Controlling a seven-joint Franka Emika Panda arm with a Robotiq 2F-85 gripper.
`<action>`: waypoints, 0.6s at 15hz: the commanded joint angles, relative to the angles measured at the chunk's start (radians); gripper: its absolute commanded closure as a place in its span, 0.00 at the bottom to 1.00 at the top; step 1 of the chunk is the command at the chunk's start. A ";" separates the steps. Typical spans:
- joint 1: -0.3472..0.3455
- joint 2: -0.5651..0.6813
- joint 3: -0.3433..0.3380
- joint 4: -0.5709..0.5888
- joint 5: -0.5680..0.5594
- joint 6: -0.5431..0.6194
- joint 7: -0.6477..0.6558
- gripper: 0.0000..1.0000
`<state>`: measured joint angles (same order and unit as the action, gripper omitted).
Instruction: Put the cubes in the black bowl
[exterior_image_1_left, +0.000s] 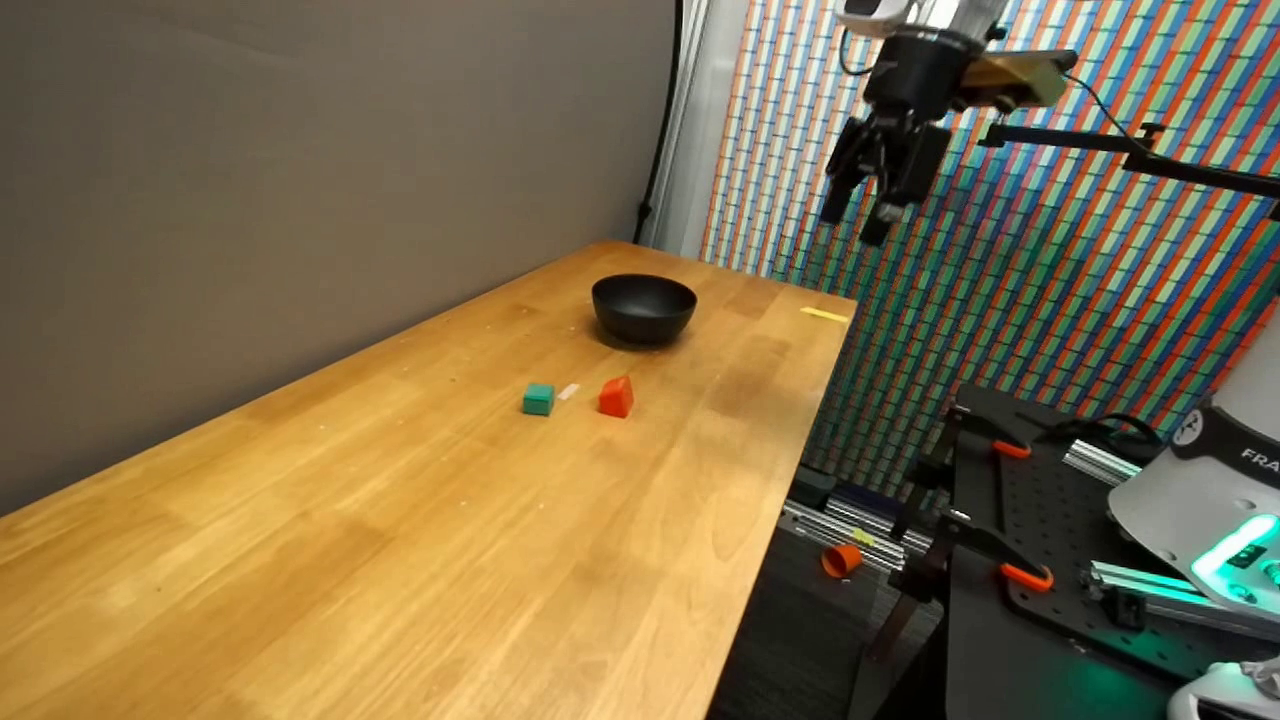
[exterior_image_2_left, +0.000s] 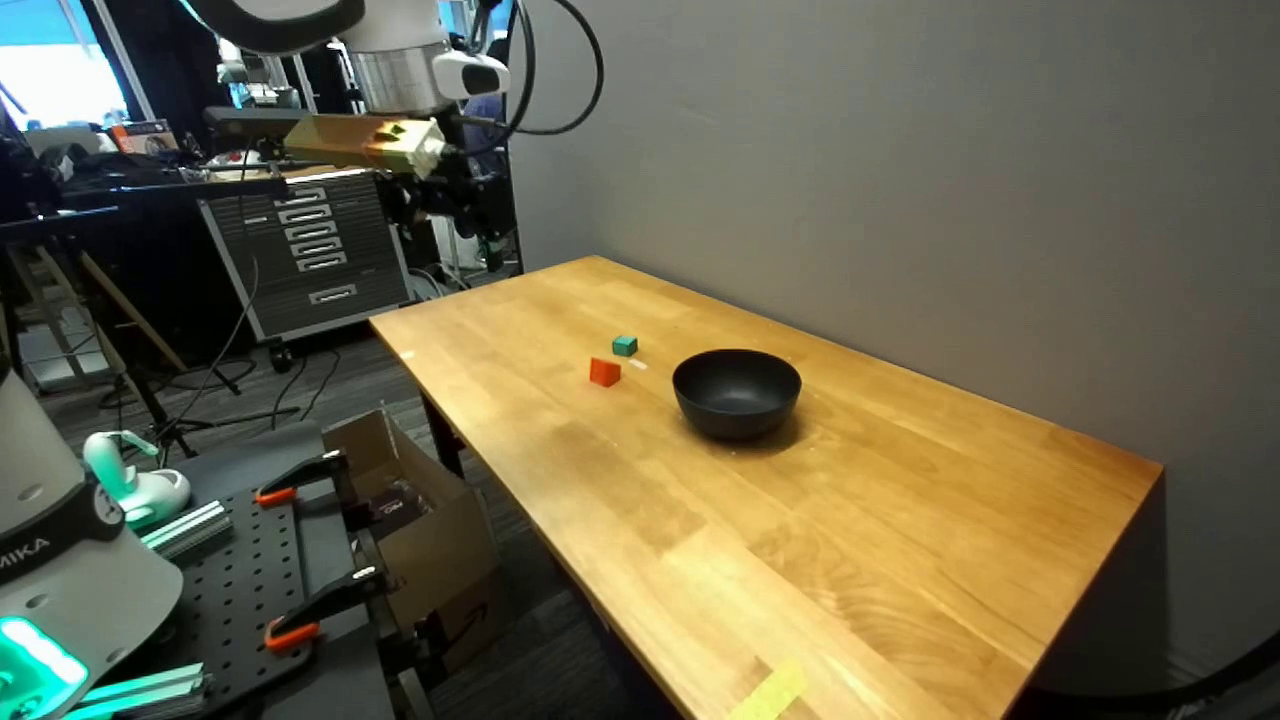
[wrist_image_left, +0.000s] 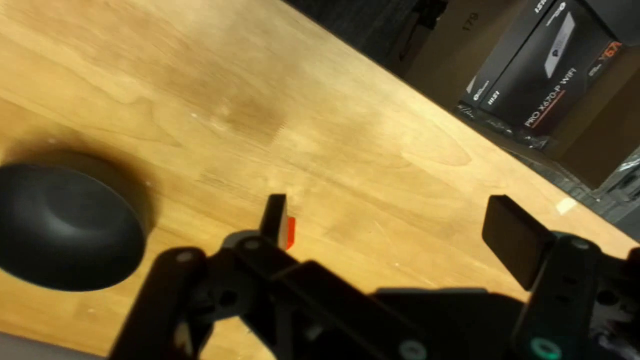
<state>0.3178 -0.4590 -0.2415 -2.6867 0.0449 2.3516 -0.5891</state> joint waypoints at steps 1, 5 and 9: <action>0.054 0.235 0.051 0.098 0.139 0.084 -0.122 0.00; 0.009 0.439 0.171 0.188 0.177 0.144 -0.185 0.00; -0.075 0.635 0.268 0.302 0.088 0.250 -0.088 0.00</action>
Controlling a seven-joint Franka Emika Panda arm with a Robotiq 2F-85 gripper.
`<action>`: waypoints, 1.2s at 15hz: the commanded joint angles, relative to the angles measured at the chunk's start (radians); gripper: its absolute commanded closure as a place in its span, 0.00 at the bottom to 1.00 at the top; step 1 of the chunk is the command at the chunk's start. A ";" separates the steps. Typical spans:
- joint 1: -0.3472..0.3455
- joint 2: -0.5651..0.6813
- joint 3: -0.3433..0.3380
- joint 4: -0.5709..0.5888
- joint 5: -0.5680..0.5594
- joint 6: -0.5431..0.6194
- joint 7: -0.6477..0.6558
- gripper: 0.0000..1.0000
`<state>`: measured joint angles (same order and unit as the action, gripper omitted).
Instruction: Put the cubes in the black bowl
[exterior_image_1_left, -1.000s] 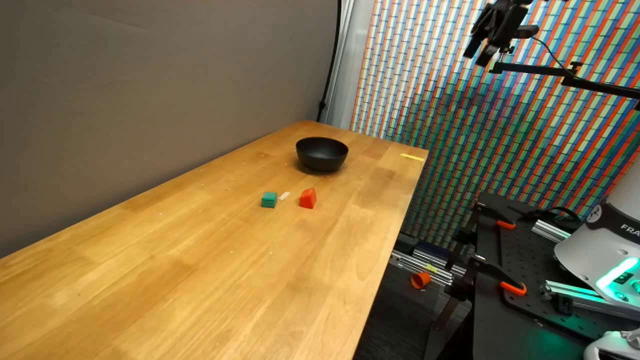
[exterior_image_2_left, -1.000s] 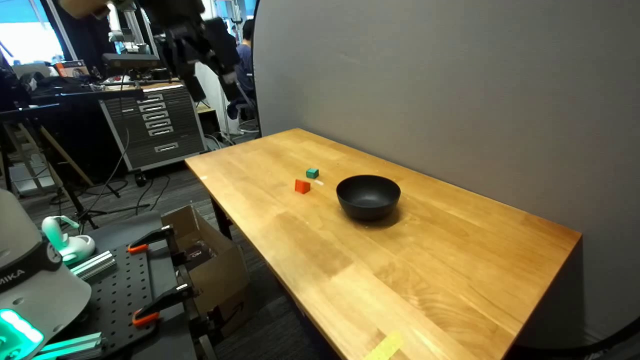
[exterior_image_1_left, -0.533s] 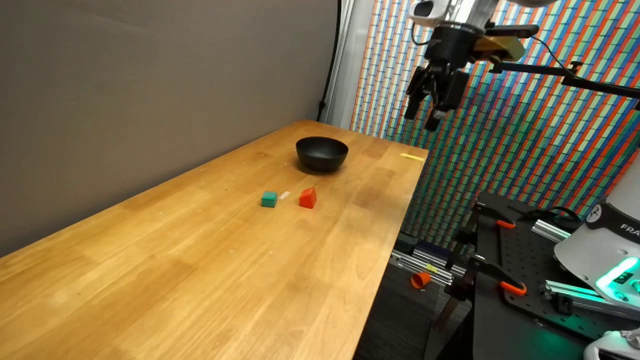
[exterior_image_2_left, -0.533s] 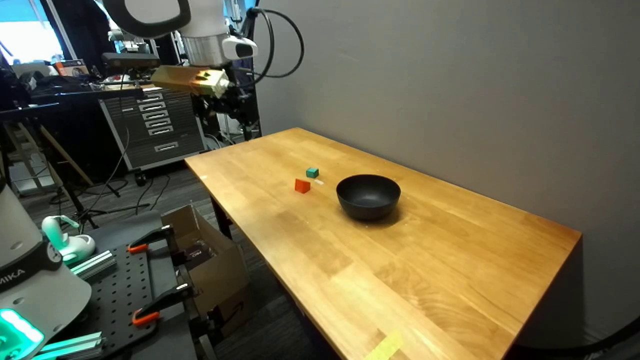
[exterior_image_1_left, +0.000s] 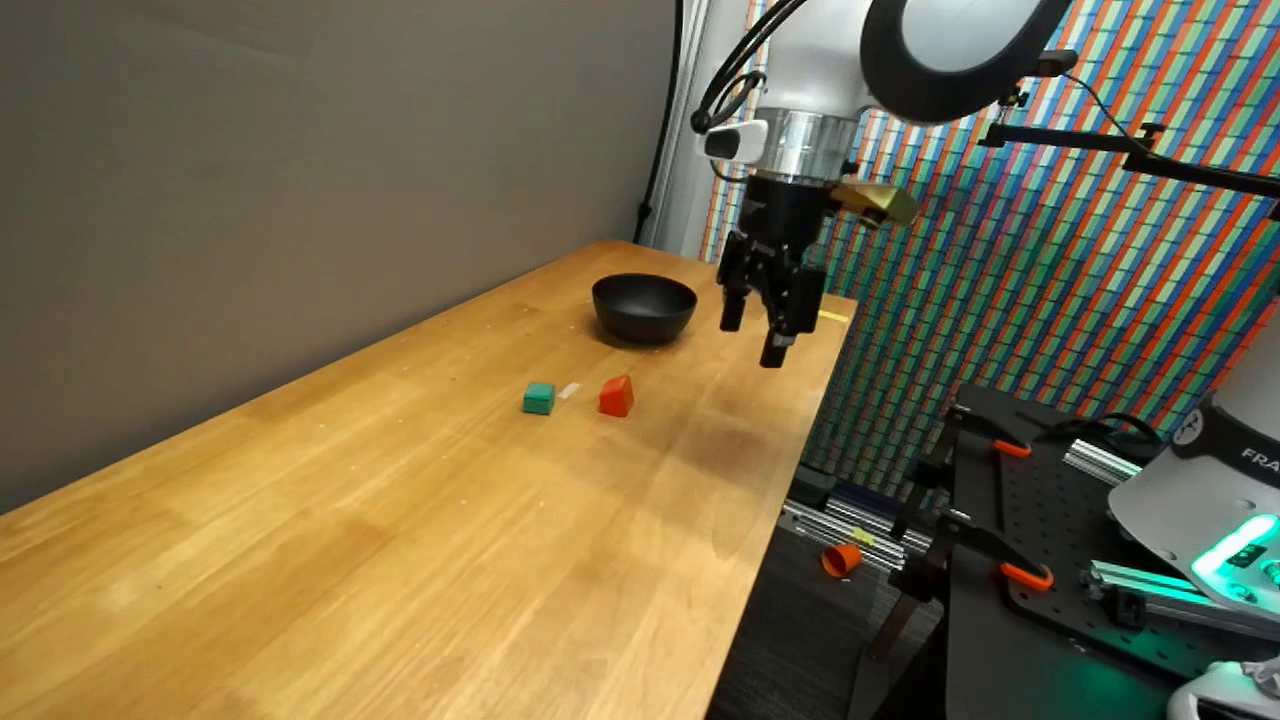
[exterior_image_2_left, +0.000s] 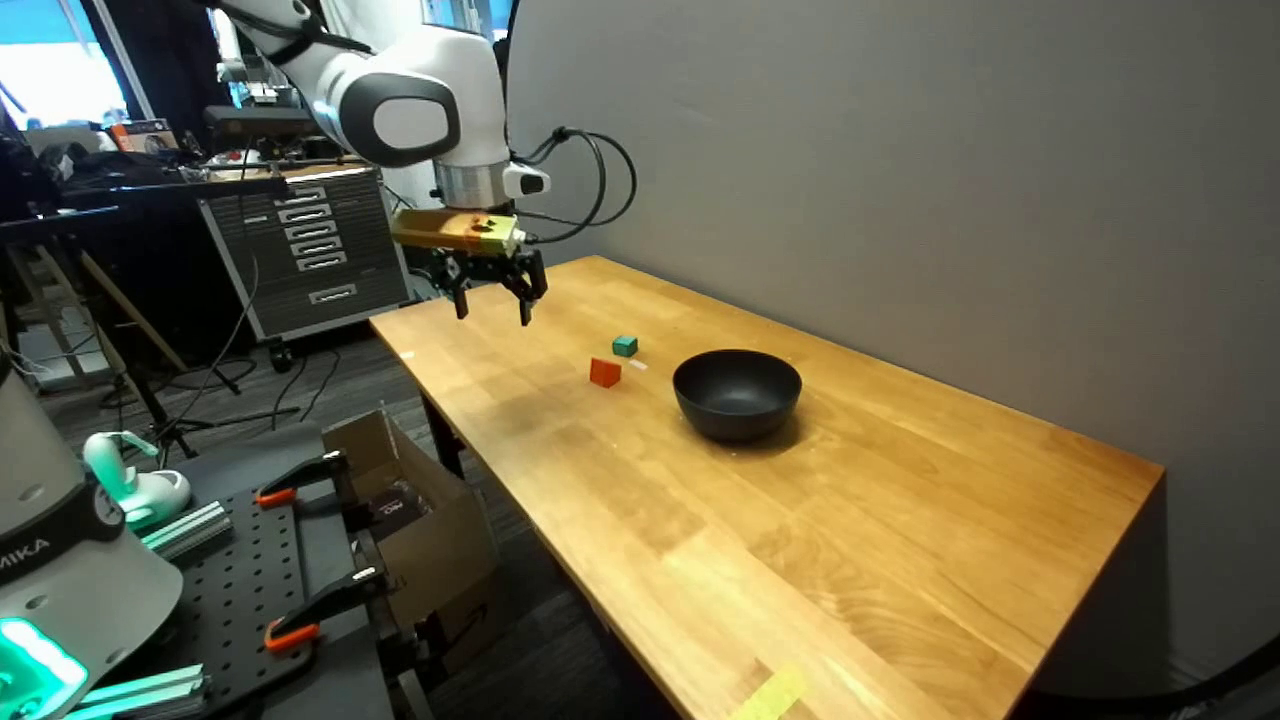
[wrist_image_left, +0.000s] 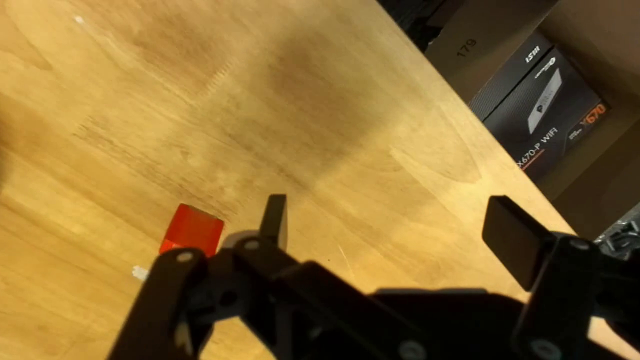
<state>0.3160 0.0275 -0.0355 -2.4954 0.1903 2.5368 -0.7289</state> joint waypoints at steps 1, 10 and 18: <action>-0.096 0.204 0.069 0.154 -0.080 0.059 0.102 0.00; -0.170 0.539 0.068 0.474 -0.317 0.007 0.491 0.00; -0.131 0.651 0.099 0.633 -0.331 -0.061 0.579 0.00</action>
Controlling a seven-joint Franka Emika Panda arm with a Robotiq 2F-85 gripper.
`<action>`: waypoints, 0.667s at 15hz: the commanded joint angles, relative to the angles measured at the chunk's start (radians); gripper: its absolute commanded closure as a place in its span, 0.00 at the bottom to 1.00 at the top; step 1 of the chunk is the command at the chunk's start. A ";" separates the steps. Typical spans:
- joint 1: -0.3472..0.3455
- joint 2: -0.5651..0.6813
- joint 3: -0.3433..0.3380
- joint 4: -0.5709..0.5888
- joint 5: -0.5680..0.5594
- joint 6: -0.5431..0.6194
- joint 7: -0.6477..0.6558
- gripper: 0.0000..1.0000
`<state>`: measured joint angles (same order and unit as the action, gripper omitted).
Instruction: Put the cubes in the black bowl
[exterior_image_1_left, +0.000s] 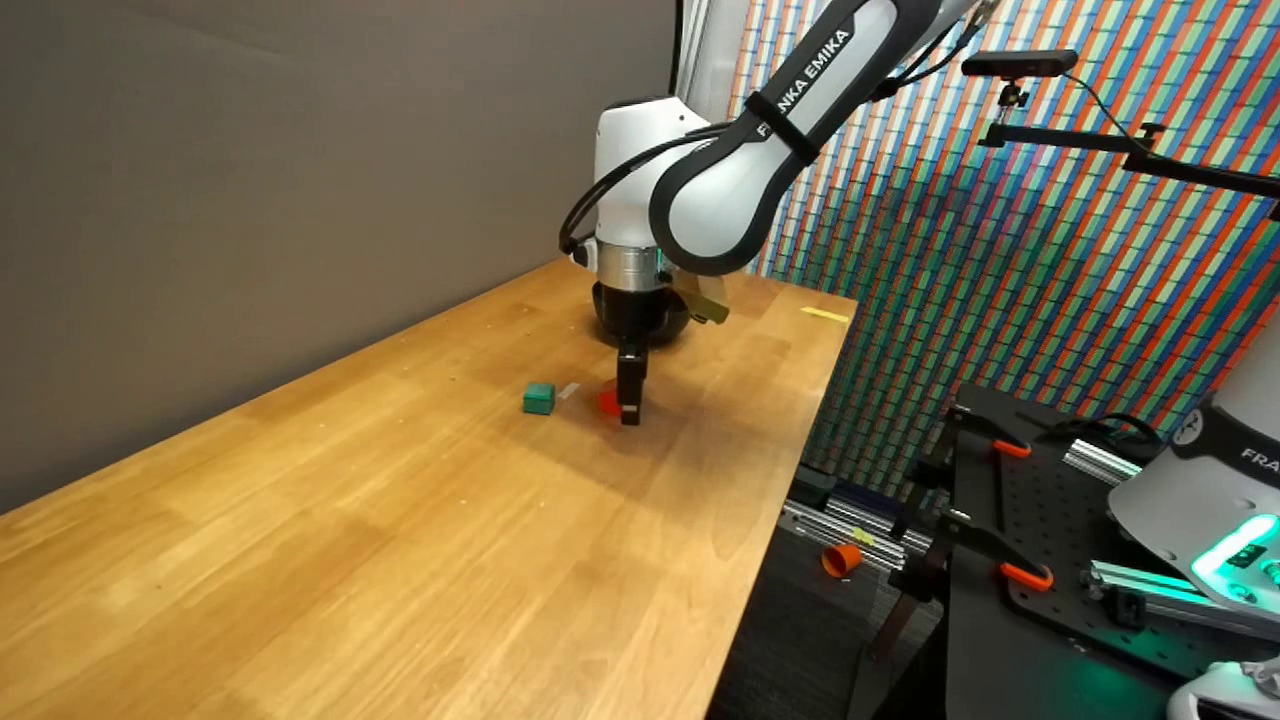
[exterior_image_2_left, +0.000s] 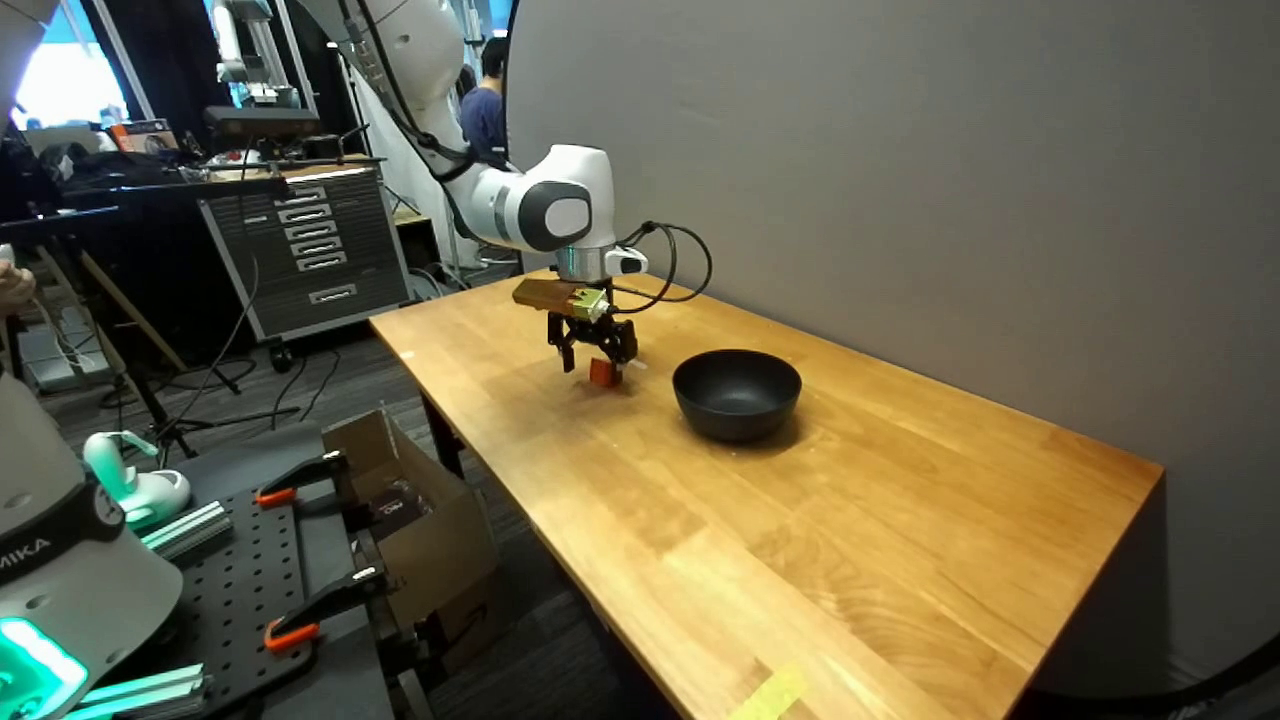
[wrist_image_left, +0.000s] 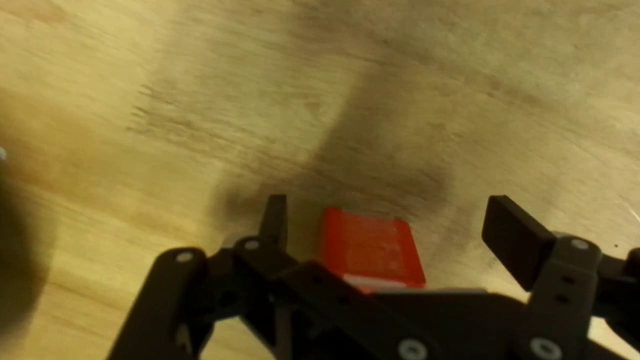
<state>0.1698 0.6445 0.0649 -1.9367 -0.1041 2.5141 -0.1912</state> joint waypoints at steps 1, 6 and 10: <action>0.031 0.038 -0.012 0.087 -0.054 -0.039 0.055 0.00; 0.061 0.049 -0.031 0.115 -0.128 -0.063 0.093 0.44; 0.055 0.021 -0.055 0.087 -0.166 -0.089 0.109 0.73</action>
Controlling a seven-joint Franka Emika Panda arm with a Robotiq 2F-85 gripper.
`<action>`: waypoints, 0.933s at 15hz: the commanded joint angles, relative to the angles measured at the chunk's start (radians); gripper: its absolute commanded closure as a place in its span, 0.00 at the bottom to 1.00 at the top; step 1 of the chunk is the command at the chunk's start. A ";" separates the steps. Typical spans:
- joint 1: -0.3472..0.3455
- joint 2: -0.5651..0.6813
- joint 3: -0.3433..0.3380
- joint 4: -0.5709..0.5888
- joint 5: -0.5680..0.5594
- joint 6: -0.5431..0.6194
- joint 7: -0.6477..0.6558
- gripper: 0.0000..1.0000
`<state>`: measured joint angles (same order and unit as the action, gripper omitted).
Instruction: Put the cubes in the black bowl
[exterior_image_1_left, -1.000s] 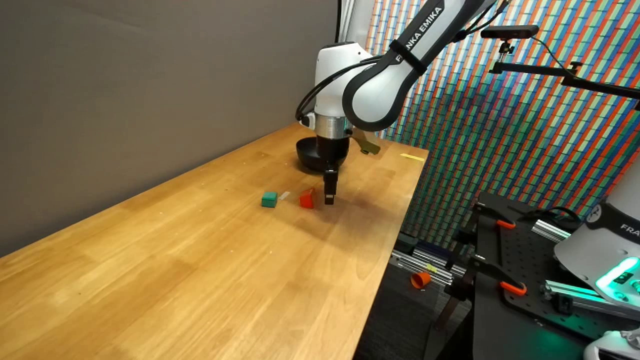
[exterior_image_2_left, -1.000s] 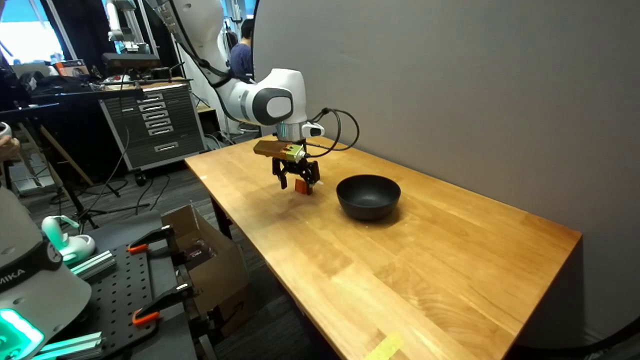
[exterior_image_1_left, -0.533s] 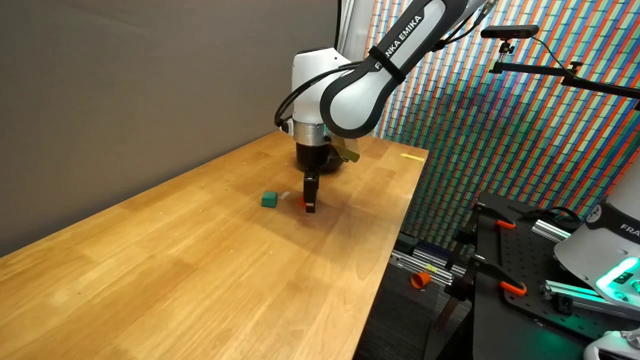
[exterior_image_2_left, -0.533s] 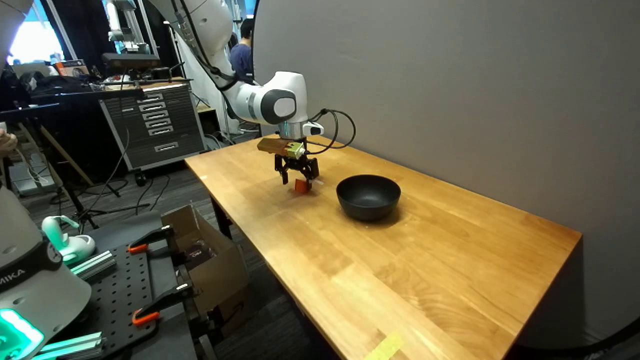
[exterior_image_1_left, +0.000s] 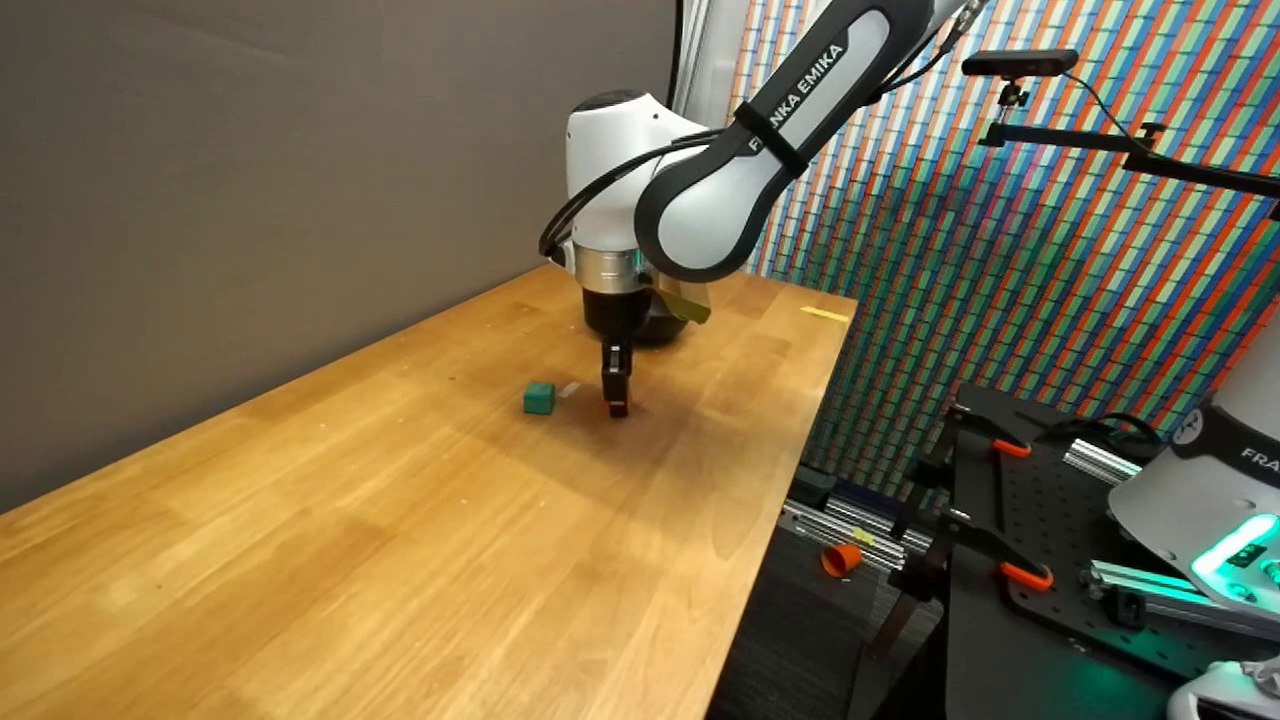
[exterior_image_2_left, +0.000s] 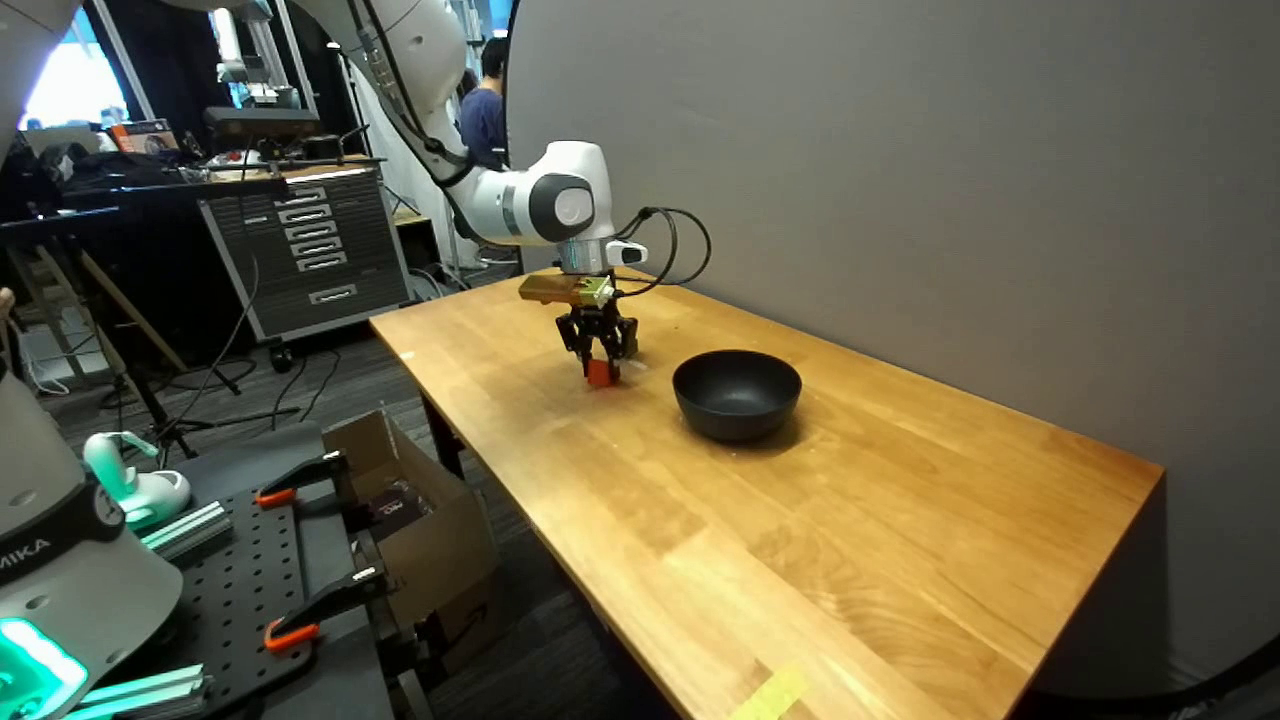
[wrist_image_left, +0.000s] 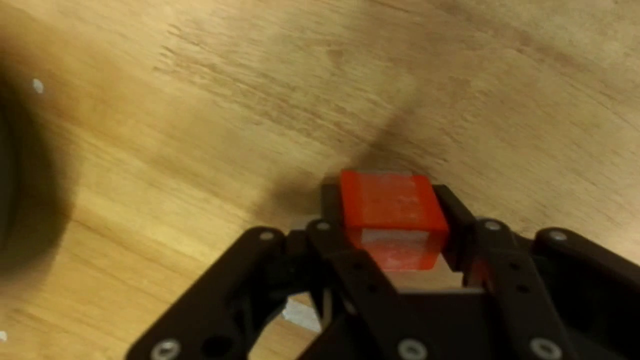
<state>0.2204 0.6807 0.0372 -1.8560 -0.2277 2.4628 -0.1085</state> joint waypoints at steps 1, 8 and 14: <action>0.003 -0.030 -0.042 -0.002 -0.059 -0.046 0.029 0.79; -0.005 -0.141 -0.137 0.006 -0.208 -0.133 0.069 0.79; -0.062 -0.152 -0.140 0.033 -0.246 -0.170 0.060 0.79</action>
<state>0.1874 0.5222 -0.1019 -1.8392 -0.4276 2.2956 -0.0573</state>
